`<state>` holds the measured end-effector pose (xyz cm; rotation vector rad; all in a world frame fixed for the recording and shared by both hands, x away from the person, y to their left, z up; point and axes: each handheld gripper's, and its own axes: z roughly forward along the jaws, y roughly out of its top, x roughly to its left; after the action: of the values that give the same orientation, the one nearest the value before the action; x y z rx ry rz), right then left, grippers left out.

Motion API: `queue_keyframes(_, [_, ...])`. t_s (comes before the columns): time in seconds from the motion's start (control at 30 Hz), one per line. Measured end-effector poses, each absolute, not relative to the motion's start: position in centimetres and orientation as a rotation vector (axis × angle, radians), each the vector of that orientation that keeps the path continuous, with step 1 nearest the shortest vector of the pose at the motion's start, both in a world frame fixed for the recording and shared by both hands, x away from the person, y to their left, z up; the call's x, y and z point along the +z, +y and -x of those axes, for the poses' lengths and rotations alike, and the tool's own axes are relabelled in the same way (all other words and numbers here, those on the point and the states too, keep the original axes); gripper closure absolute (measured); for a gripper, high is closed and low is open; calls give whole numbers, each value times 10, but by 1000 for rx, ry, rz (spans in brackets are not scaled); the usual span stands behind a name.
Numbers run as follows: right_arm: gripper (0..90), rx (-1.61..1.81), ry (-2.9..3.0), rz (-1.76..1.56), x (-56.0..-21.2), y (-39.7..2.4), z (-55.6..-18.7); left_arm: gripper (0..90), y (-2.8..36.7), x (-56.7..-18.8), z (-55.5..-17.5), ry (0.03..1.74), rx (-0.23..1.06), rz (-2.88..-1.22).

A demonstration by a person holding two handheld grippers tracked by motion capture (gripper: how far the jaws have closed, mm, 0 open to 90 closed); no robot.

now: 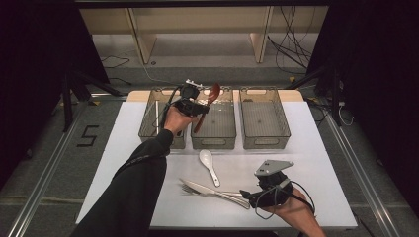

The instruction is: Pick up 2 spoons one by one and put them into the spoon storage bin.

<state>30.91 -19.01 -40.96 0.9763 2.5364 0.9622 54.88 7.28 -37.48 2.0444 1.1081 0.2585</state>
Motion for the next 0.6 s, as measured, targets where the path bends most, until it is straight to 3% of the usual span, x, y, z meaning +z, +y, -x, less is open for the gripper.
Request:
queue_keyframes(0.3, [247, 959, 2539, -974, -410, -190, -309, 793, 73, -382, -550, 1129, 253, -2042])
queue_keyframes(0.6, [247, 954, 2539, -981, -411, -190, -309, 505, 81, -367, -530, 1084, 211, -2080])
